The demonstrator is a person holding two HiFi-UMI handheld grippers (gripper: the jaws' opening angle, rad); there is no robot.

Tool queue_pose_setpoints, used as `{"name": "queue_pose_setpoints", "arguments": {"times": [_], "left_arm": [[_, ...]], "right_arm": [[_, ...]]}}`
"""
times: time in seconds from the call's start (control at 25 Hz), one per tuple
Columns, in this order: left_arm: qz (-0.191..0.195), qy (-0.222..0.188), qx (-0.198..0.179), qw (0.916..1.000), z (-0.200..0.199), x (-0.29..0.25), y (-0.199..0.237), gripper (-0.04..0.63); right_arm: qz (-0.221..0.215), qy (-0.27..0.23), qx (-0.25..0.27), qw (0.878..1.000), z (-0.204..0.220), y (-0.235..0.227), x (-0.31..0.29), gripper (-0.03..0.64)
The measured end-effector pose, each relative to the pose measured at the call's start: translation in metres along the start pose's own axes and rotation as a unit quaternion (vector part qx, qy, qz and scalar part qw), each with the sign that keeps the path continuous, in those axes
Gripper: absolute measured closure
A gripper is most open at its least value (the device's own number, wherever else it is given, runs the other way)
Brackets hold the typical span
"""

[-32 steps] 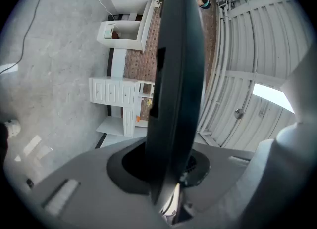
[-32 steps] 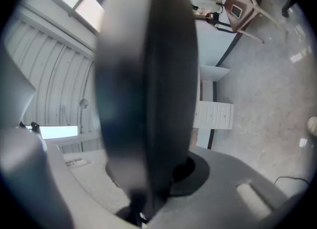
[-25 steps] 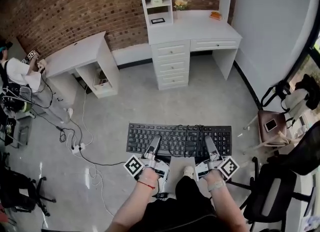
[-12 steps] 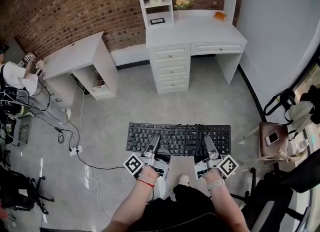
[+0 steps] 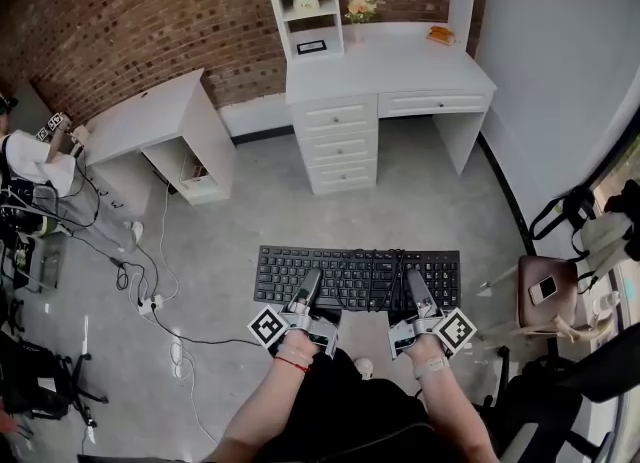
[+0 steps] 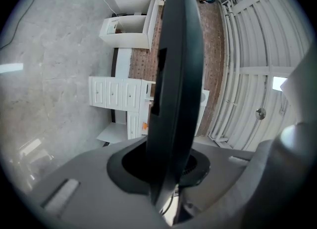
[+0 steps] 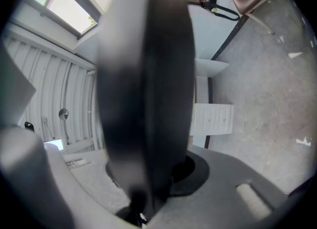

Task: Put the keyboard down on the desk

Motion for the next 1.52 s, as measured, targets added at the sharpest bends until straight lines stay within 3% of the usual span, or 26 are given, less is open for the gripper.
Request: {"name": "queue_pose_setpoints", "arguments": {"times": [0.52,1.08,1.52], "left_arm": [[-0.012,-0.005,0.016,0.9998,-0.032,-0.064,0.018,0.515],[-0.033,0.013,0.03,0.999,-0.118,-0.21,0.031,0.515],[-0.041,0.007,0.046,0.9981,-0.185,-0.294,0.051,0.515]], "right_arm": [[0.011,0.005,-0.012,1.0,-0.044,-0.016,-0.058,0.532],[0.029,-0.011,-0.022,0.999,-0.129,-0.031,-0.194,0.531],[0.044,-0.005,-0.022,0.999,-0.175,-0.051,-0.292,0.529]]}}
Point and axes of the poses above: the fingertips, and each gripper's own axes: x backward along the fingers, y to its left, z out of its underside, the point moved 6 cm from there along x, backward along the fingers, and after that the axes turned 11 degrees about y, right-handed, at the moved point
